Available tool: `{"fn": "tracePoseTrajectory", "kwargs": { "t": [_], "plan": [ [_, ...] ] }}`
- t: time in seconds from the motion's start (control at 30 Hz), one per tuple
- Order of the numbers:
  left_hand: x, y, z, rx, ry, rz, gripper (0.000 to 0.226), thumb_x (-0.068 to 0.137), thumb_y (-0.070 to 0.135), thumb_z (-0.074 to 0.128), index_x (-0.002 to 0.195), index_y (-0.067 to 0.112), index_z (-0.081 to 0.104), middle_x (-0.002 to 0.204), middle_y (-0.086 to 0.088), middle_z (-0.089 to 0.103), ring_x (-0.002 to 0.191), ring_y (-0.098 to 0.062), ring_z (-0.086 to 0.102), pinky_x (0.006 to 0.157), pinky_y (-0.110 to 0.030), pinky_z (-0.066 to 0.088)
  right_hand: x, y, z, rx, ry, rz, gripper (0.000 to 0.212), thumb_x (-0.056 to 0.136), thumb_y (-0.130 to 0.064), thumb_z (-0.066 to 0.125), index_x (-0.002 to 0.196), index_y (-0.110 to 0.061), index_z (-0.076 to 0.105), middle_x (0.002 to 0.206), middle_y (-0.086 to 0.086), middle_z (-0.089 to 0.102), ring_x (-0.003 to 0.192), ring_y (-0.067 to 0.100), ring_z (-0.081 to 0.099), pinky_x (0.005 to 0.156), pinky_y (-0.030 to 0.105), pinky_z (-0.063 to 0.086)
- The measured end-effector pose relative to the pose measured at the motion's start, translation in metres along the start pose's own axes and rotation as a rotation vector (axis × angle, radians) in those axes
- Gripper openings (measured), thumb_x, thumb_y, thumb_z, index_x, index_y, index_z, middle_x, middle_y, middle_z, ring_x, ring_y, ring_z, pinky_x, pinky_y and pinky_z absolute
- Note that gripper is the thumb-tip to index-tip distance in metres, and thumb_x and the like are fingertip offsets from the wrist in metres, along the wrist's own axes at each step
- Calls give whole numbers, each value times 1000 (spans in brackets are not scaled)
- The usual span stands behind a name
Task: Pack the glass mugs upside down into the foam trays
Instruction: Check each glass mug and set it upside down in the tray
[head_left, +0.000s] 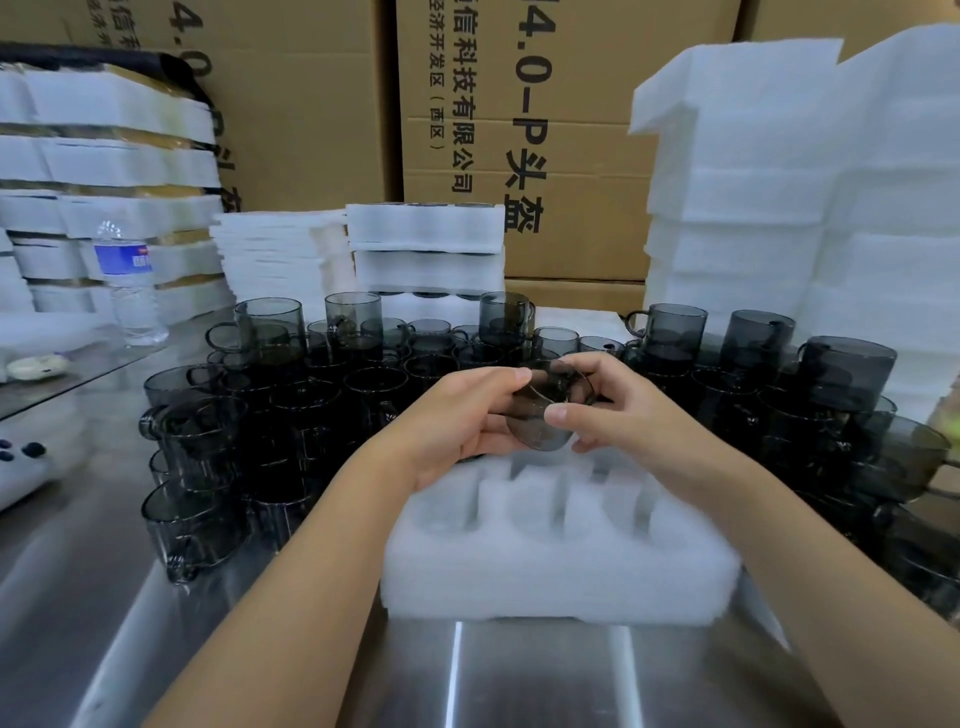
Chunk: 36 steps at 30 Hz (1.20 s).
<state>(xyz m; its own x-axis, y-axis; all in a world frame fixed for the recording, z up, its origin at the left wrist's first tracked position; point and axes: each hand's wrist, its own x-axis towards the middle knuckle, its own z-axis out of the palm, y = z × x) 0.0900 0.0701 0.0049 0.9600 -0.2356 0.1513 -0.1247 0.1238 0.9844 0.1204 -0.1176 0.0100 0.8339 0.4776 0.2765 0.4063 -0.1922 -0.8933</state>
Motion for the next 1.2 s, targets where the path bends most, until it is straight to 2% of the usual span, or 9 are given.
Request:
{"fn": "tracePoseTrajectory", "kwargs": {
  "t": [0.13,0.3,0.43,0.5,0.63,0.77,1.0,1.13,1.2],
  "plan": [
    [0,2,4,10,-10,-39,27,98,31,48,105,16,68,94,-13,74,84,-22,72,66,-25,56,-3,2,6,-3,81,-6,49,60,-49,74,104,-33,59,83,1,54,67,7,54,65,24,49],
    [0,4,8,11,-20,-57,35,97,36,49,110,9,67,95,-14,74,84,-22,72,67,-25,56,-8,0,7,-10,136,22,61,53,-68,76,100,-33,59,72,-1,55,57,10,53,65,32,46],
    [-1,3,10,20,-28,-57,34,97,39,50,102,11,69,92,-11,74,82,-20,72,68,-25,56,-13,-3,10,-25,172,30,67,47,-73,65,98,-30,60,75,4,57,54,11,51,63,39,49],
    [-2,2,10,18,-24,-56,33,96,39,50,101,12,69,92,-12,74,82,-20,72,67,-24,56,-16,-4,12,-30,196,26,66,46,-76,63,94,-31,60,74,4,57,51,10,49,59,37,47],
    [-2,2,13,12,-19,-60,34,96,39,51,101,11,69,91,-11,75,82,-20,72,69,-26,57,-18,-6,12,-47,213,43,63,46,-81,58,89,-35,60,72,3,60,46,6,45,48,24,41],
    [0,4,19,17,-10,-81,33,95,40,53,102,12,70,94,-12,75,86,-21,72,72,-28,57,-19,-7,7,-35,215,67,62,46,-80,57,87,-33,61,71,1,62,45,2,48,44,17,40],
    [6,2,20,-21,-23,-87,25,96,31,54,99,13,70,89,-9,74,79,-20,72,68,-24,56,-16,-9,-3,-84,120,101,67,44,-75,63,96,-33,59,77,7,56,48,7,47,46,21,43],
    [6,3,12,-159,-8,-46,29,95,32,52,104,9,67,95,-15,74,85,-24,73,69,-24,57,-7,-17,-17,-104,-58,74,65,53,-56,84,110,-41,57,76,-3,59,65,7,58,57,24,50],
    [5,3,11,-191,-22,-34,32,94,33,53,107,7,65,97,-16,73,86,-26,73,71,-25,57,-2,-19,-21,-153,-78,38,58,57,-46,83,110,-45,58,94,-4,63,74,6,59,62,21,49]
  ]
}}
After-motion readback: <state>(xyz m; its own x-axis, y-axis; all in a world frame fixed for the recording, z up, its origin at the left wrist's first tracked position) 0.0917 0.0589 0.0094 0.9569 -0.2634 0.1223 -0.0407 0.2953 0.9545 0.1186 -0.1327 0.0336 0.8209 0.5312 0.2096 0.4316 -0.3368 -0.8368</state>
